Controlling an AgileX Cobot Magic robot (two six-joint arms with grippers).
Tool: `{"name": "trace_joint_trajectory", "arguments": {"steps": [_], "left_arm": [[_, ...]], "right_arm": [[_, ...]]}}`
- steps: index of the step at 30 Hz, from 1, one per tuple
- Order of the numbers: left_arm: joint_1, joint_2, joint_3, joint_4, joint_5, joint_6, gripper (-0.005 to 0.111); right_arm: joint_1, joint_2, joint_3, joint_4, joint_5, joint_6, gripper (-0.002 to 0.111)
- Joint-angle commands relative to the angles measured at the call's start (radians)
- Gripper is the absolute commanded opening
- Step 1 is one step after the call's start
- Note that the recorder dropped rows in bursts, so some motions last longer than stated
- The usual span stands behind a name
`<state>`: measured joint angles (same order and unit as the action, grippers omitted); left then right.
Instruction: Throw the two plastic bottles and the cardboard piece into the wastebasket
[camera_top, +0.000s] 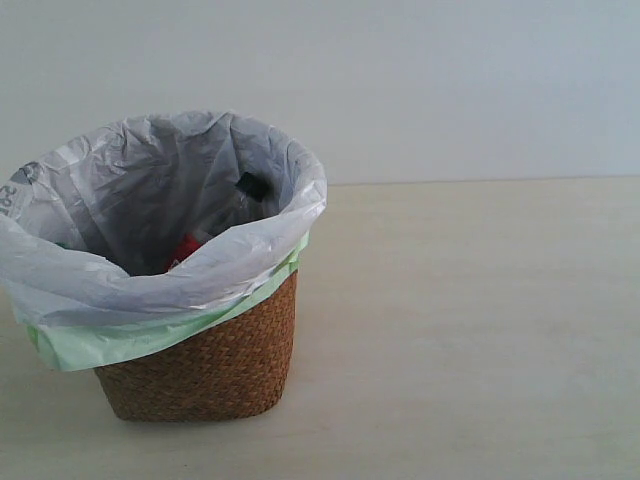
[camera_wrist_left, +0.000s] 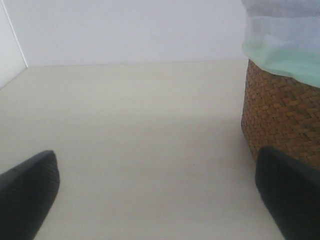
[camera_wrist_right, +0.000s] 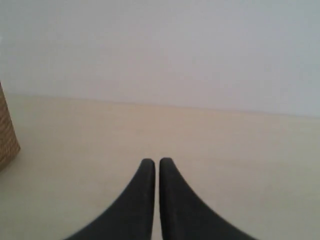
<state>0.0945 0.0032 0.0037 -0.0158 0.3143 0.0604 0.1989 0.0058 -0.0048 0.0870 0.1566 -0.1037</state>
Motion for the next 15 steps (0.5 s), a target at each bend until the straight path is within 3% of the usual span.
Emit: {"name": "trace_joint_trajectory", "arguments": {"steps": [1, 15], "left_arm": [[-0.005, -0.003, -0.004, -0.002, -0.007, -0.009, 0.108], [-0.005, -0.003, -0.004, -0.002, -0.007, -0.009, 0.108]], "right_arm": [[-0.021, -0.006, 0.005, -0.03, 0.147, -0.01, 0.001], [-0.031, -0.006, 0.005, -0.035, 0.183, -0.004, 0.001]]}}
